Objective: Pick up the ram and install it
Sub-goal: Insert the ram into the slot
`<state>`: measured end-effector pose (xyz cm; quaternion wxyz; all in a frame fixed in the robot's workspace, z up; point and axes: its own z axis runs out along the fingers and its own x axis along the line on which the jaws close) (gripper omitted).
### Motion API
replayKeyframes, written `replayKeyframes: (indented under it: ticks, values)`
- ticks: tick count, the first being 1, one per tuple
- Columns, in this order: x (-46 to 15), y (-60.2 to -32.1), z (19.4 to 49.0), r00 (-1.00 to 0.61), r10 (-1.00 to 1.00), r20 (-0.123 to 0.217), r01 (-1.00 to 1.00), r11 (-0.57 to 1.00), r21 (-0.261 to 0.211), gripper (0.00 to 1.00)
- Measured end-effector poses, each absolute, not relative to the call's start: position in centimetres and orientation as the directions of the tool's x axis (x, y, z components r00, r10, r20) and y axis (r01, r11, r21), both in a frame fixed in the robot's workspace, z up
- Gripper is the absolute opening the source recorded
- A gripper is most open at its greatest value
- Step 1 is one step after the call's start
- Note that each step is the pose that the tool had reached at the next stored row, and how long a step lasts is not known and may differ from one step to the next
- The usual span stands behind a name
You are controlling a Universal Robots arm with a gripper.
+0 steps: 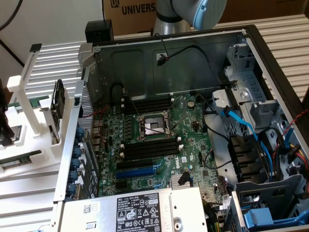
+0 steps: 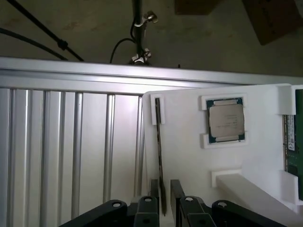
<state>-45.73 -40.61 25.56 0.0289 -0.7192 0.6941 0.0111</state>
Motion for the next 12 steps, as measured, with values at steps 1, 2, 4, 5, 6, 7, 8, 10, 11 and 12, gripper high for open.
replayKeyframes:
  ticks: [1,2,4,5,6,7,8,10,11,12]
  values:
    - [-45.5,-40.7,25.5,0.036,-0.998,-0.056,-0.999,-0.035,-0.024,0.24]
    - [-45.3,-40.7,25.5,0.036,-0.998,-0.056,-0.999,-0.035,-0.022,0.24]
    - [-44.8,-40.8,25.4,0.036,-0.998,-0.057,-0.999,-0.035,-0.018,0.24]
    - [-44.5,-40.8,25.4,0.036,-0.998,-0.057,-0.999,-0.035,-0.016,0.24]
    - [-44.3,-40.8,25.4,0.035,-0.998,-0.057,-0.999,-0.035,-0.013,0.24]
    - [-44.2,-40.8,25.3,0.035,-0.998,-0.057,-0.999,-0.035,-0.01,0.24]
    - [-44.1,-40.8,25.2,0.035,-0.998,-0.057,-0.999,-0.035,-0.007,0.24]
    - [-44.1,-40.8,24.9,0.035,-0.998,-0.058,-0.999,-0.035,-0.002,0.24]
    - [-44.1,-40.7,24.7,0.035,-0.998,-0.058,-0.999,-0.035,-0.002,0.24]
    - [-44.1,-40.7,24.6,0.035,-0.998,-0.058,-0.999,-0.035,-0.001,0.24]
